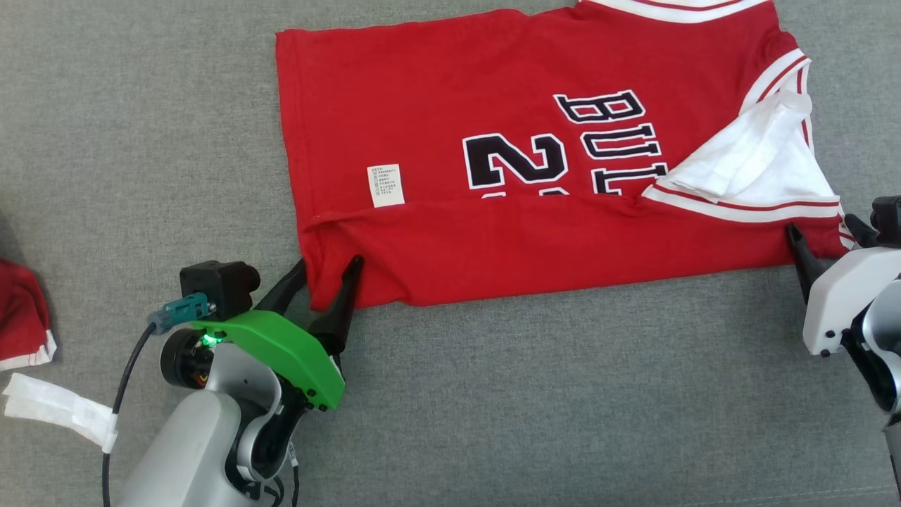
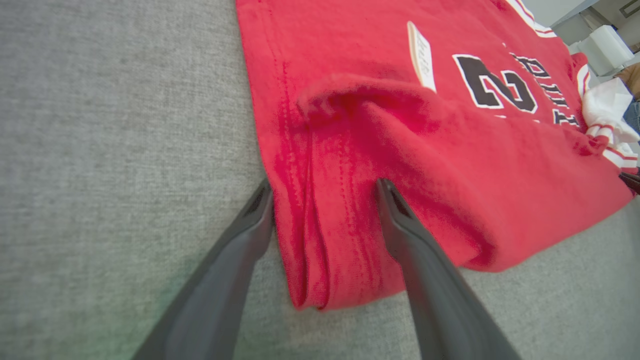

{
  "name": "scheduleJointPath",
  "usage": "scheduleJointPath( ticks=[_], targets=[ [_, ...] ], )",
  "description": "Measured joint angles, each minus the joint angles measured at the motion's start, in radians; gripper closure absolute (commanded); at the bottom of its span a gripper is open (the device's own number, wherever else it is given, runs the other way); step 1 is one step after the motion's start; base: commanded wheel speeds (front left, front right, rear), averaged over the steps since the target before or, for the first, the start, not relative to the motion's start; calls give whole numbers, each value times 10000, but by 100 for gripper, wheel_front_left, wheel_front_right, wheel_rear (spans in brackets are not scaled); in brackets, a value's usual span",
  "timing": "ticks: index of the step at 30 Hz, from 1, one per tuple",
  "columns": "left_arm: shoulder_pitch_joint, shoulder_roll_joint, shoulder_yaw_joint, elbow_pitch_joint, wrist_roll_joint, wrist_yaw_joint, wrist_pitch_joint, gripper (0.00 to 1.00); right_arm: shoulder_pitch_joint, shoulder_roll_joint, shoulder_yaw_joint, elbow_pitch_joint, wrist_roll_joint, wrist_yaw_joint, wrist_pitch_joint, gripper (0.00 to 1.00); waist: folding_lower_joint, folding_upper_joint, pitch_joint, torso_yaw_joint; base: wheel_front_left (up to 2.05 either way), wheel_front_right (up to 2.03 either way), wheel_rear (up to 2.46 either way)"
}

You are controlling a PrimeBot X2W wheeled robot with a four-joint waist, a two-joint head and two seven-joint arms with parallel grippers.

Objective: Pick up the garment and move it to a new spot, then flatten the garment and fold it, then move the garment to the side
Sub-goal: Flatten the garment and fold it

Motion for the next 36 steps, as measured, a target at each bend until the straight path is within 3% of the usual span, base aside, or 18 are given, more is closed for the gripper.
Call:
scheduleJointPath(
  ticks=[1,2,4,5,6,11,14,19,23,24,25,26,27,31,36],
  targets=[
    [-59,-13,-33,77,-2,-36,17,67,-68,-13,-6,111,0,0,92,0,0,0,53,22,0,0,0],
    [-149,-15,-82,142,-4,-123,50,100,-97,-44,0,226,40,0,217,0,0,0,98,58,0,0,0],
    [-213,-42,-82,286,-150,-293,84,100,-144,-115,92,393,222,-4,435,3,0,-1,132,142,0,0,0],
    [-211,-19,-94,357,-188,-380,151,100,-165,-134,100,462,337,-10,462,70,0,-1,125,162,0,0,0],
    [-202,0,-117,420,-255,-481,221,100,-198,-190,165,562,474,-8,470,100,0,-1,99,176,0,0,0],
    [29,328,-113,416,-639,-800,608,100,-331,-366,199,1078,955,36,541,100,0,-1,-200,187,0,0,0],
    [467,817,-75,29,-815,-932,978,100,-43,-717,6,1108,1482,35,779,100,0,0,-518,196,0,0,0],
    [1625,1530,-247,-1118,-1275,-1076,1712,100,1387,-1544,-197,127,2462,35,1760,100,0,0,-1035,217,0,0,0],
    [2598,1680,-343,-1730,-1501,-943,1898,100,2781,-1852,-370,-834,3229,17,2424,100,0,0,-1305,232,0,0,0],
    [2791,1634,-334,-1816,-1540,-865,1793,77,2976,-1833,-458,-974,3358,15,2452,89,0,0,-1325,217,0,0,0],
    [2914,1574,-336,-1860,-1601,-813,1732,27,3080,-1822,-502,-1072,3442,15,2451,65,0,0,-1327,201,0,0,0],
    [2999,1511,-360,-1896,-1607,-784,1657,0,3196,-1818,-527,-1175,3482,13,2418,5,0,0,-1322,184,0,0,0],
    [3063,1450,-351,-1941,-1609,-782,1542,0,3249,-1818,-554,-1246,3496,4,2383,0,0,0,-1316,174,0,0,0],
    [3096,1394,-244,-2207,-1337,-593,1097,0,3382,-2031,-790,-2002,3563,0,2201,0,0,0,-1295,179,0,0,0],
    [2592,1597,297,-3076,-886,-100,779,0,2493,-2545,-1300,-3914,3799,-2,2232,0,0,0,-1039,214,0,0,0]
  ],
)
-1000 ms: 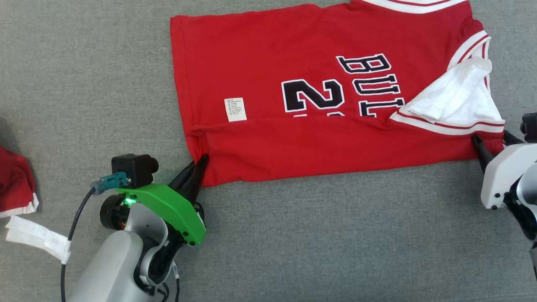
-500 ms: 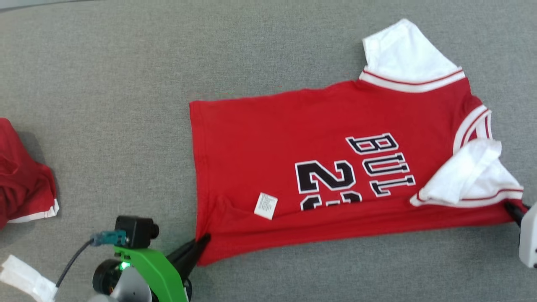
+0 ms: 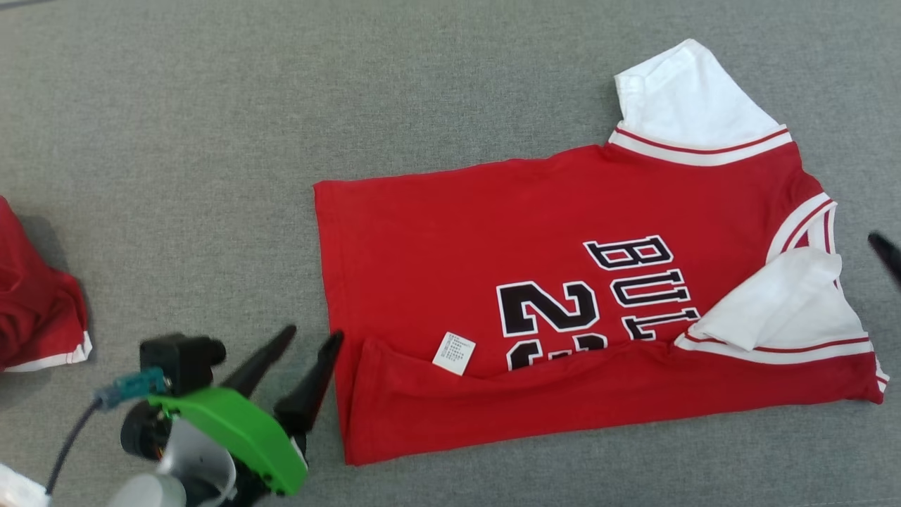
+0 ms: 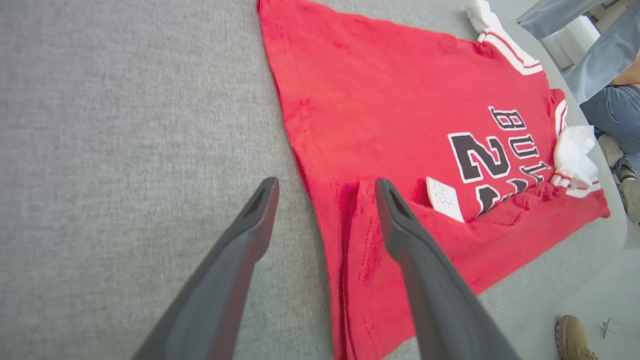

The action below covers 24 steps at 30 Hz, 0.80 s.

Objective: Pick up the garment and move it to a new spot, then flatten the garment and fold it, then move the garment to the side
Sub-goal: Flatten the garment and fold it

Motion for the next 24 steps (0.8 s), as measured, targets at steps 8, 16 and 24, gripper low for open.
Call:
scheduleJointPath(
  ticks=[8,16,24],
  targets=[
    [-3966,-637,-27,1434,639,82,673,0,-5237,378,1668,1352,-1829,0,477,0,0,0,1256,167,0,0,0],
    [-6426,-1684,-982,3862,1152,-708,702,0,-8216,811,2708,4980,-3191,0,196,0,1,0,2612,852,0,0,0],
    [-7076,-2100,-1379,4730,1204,-1321,439,0,-8988,832,3381,6554,-2711,-25,-481,0,0,0,3124,1617,0,0,0]
  ],
)
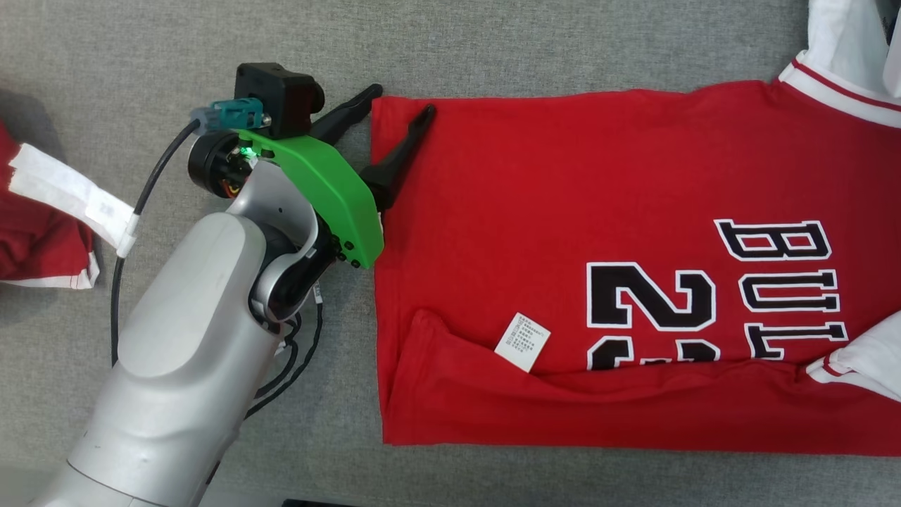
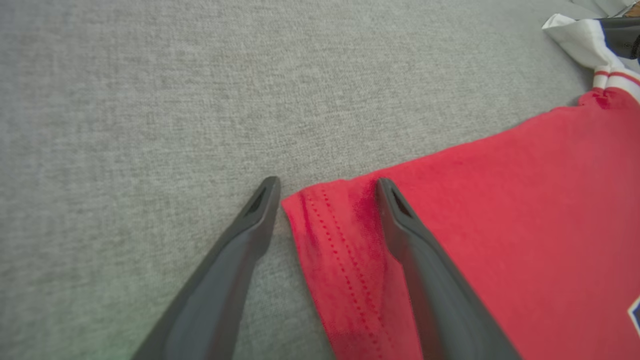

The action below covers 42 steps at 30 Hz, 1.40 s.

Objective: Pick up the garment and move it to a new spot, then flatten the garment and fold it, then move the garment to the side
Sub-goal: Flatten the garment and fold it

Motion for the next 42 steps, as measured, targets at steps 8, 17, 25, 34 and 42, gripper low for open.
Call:
scheduleJointPath(
  ticks=[8,17,25,34,42],
  targets=[
    [-41,274,-171,295,-435,-186,178,100,-126,134,353,619,537,21,-1269,100,0,0,-205,-180,0,0,0],
    [760,709,-94,199,-407,-138,-460,100,782,965,-949,1045,1231,29,-3626,100,1,0,-1199,-563,0,0,0],
    [3075,1342,205,-2027,-639,512,-1062,100,4535,1060,-1768,-1430,2155,23,-4341,100,1,0,-2467,-994,0,0,0],
    [5165,2148,606,-4286,-844,1475,-1189,100,7848,2178,-2688,-4314,2378,23,-3985,100,0,0,-3421,-1960,0,0,0],
    [6151,2242,491,-4169,-719,1801,-1601,100,8266,2688,-2349,-4044,1950,23,-3891,100,0,0,-3657,-2728,0,0,0]
  ],
)
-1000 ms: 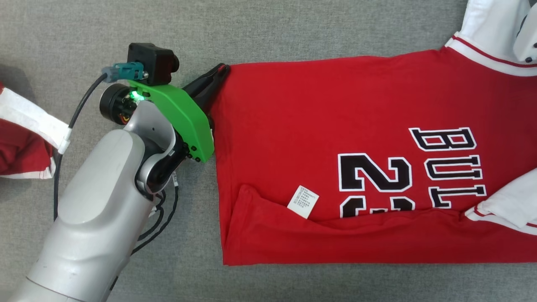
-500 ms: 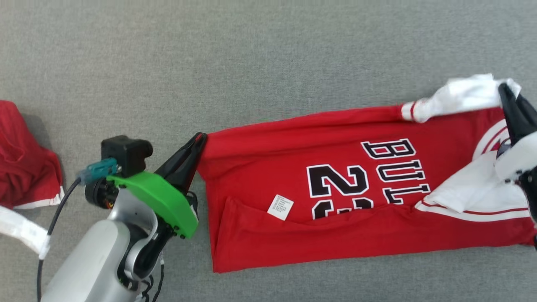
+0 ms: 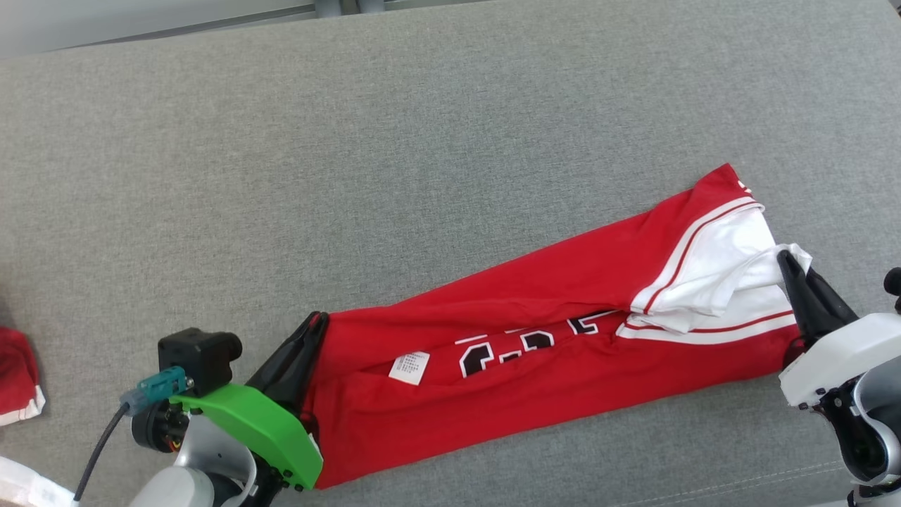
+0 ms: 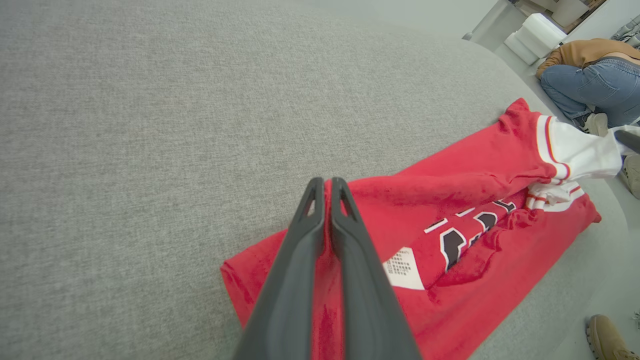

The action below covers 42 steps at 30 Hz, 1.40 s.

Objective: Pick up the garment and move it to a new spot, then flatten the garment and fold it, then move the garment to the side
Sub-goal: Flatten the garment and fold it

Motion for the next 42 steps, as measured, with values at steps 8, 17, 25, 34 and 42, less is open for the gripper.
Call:
scheduleJointPath(
  ticks=[8,17,25,34,42],
  targets=[
    [906,184,-245,587,522,548,-244,0,204,-305,-29,378,-520,4,619,0,0,0,-105,31,0,0,0],
    [1607,-485,408,407,1164,1273,-2986,0,-1026,-278,-15,1181,-1850,8,1567,0,0,0,201,128,0,0,0],
    [1468,-1496,759,1248,1845,857,-3697,0,-1839,-690,378,3676,-2518,6,1760,0,0,0,320,662,0,0,0],
    [1825,-2698,1992,1649,3057,-117,-3737,0,-2406,-1001,1095,5078,-581,-65,1831,100,0,-1,98,937,0,0,0],
    [2101,-3411,2715,2161,3776,-928,-3739,0,-2482,-2938,-736,6138,65,6,1549,100,0,0,-431,1074,0,0,0]
  ],
)
